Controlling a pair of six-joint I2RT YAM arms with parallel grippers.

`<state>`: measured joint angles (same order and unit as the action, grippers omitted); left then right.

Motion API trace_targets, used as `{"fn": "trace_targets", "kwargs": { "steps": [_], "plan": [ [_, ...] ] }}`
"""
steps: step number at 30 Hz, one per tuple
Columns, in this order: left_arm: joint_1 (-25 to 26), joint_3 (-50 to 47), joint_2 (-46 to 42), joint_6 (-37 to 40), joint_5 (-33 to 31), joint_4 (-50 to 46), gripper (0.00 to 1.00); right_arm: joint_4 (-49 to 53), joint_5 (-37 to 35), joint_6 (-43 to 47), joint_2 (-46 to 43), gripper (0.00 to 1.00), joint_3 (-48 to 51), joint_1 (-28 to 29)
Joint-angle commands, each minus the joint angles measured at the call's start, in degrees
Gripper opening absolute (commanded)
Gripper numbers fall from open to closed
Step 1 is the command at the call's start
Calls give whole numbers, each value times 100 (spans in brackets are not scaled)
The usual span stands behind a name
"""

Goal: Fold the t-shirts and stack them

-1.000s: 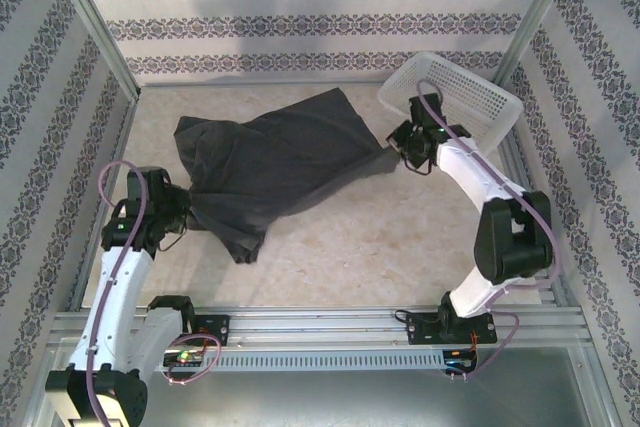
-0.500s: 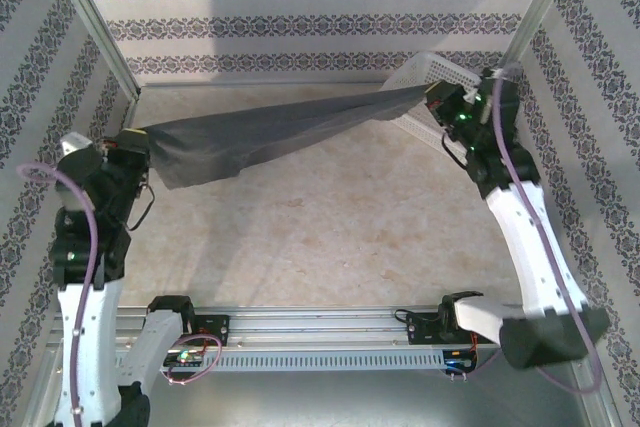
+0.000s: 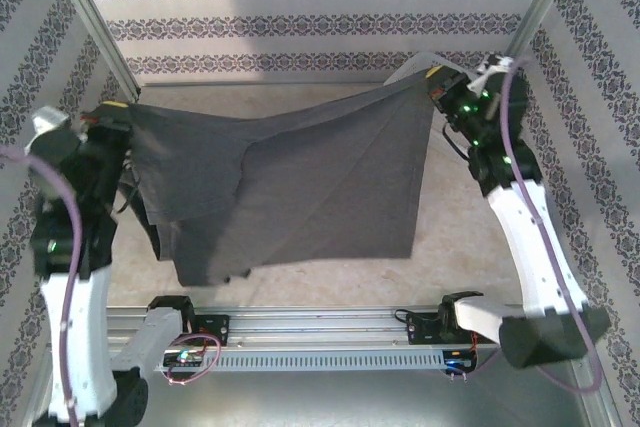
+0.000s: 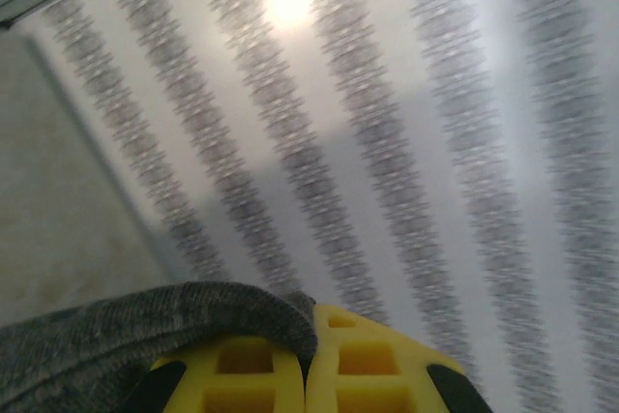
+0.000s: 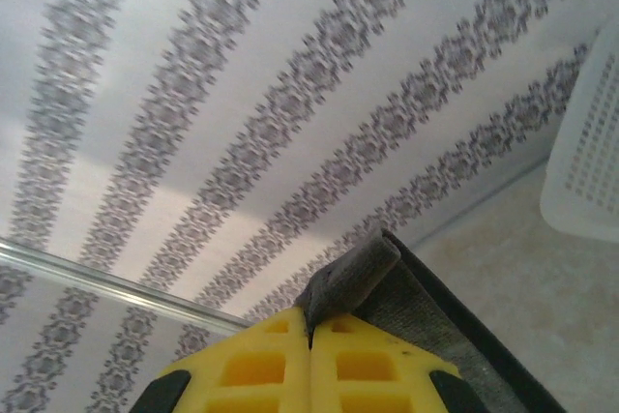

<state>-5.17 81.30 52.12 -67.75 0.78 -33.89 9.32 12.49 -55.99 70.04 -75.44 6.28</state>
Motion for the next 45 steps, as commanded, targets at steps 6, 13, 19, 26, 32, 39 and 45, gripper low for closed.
{"fn": "trace_targets", "kwargs": {
  "steps": [6,13,19,26,32,39,45],
  "plan": [
    [-918,459,2541,293,1786,919,0,-799,769,-105,2236,0,-1502,163],
    [-1530,3206,4044,214,2535,880,0,-518,793,-146,3292,0,-3564,-14],
    [-1628,5650,4270,619,2082,-794,0,-554,728,-428,2988,0,-3750,-310],
    [-1619,2249,1715,803,661,-1432,0,-618,884,-397,1558,0,-1195,-267],
    [-1603,-1871,-295,114,1300,-997,50,102,173,-17,207,35,1753,-39],
    [-1601,-3200,-867,930,1140,-2429,68,712,-467,372,-108,59,2968,160],
    [-1601,-3278,-450,868,1190,-1998,56,648,-573,787,705,54,2546,660]
  ]
}}
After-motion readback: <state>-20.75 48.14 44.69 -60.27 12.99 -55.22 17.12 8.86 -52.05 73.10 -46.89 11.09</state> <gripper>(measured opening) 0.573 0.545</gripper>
